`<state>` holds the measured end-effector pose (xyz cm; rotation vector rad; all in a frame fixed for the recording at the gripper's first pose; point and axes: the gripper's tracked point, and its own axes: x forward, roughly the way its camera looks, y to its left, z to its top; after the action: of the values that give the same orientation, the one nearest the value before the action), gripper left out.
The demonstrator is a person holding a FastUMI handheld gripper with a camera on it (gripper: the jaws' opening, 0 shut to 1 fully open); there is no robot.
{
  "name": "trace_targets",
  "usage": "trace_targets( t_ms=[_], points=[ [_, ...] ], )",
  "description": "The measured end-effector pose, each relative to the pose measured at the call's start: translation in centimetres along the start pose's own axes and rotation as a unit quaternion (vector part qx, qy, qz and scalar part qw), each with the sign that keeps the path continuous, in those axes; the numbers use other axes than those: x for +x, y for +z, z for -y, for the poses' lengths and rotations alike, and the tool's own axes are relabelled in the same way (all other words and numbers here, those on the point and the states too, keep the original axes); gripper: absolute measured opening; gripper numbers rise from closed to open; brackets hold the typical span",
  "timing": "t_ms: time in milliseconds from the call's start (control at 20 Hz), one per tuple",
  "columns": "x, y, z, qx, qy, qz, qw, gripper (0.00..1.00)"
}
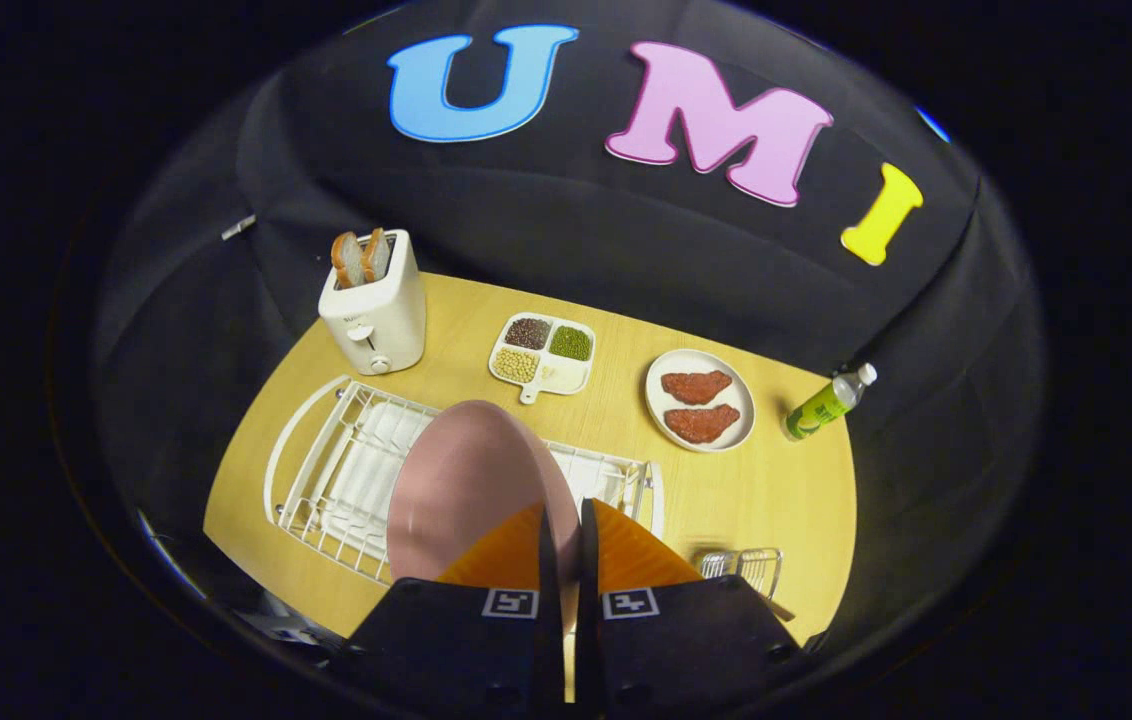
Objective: Take the plate from the dish rack, then take the spoon from the basket and place it into the plate.
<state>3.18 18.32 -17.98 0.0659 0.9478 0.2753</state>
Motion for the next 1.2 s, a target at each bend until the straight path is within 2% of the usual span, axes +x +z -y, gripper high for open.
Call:
trace_targets(
  t_ms=[100, 400, 600, 800, 950, 1200],
  points=[
    [-1.4, -2.1, 0.8, 0.045, 0.029, 0.002, 0.999, 0.09],
    [-4.7, -9.2, 3.8, 0.135, 0.077, 0.006, 0.988, 0.09],
    [-4.7, -15.9, 5.5, 0.205, 0.088, -0.022, 0.974, 0.09],
    [-3.3, -21.5, 4.7, 0.27, 0.126, -0.04, 0.954, 0.09],
    [-2.1, -25.8, 3.8, 0.285, 0.136, -0.066, 0.947, 0.08],
    [1.3, -30.1, 3.5, 0.286, 0.12, -0.094, 0.946, 0.09]
  ],
)
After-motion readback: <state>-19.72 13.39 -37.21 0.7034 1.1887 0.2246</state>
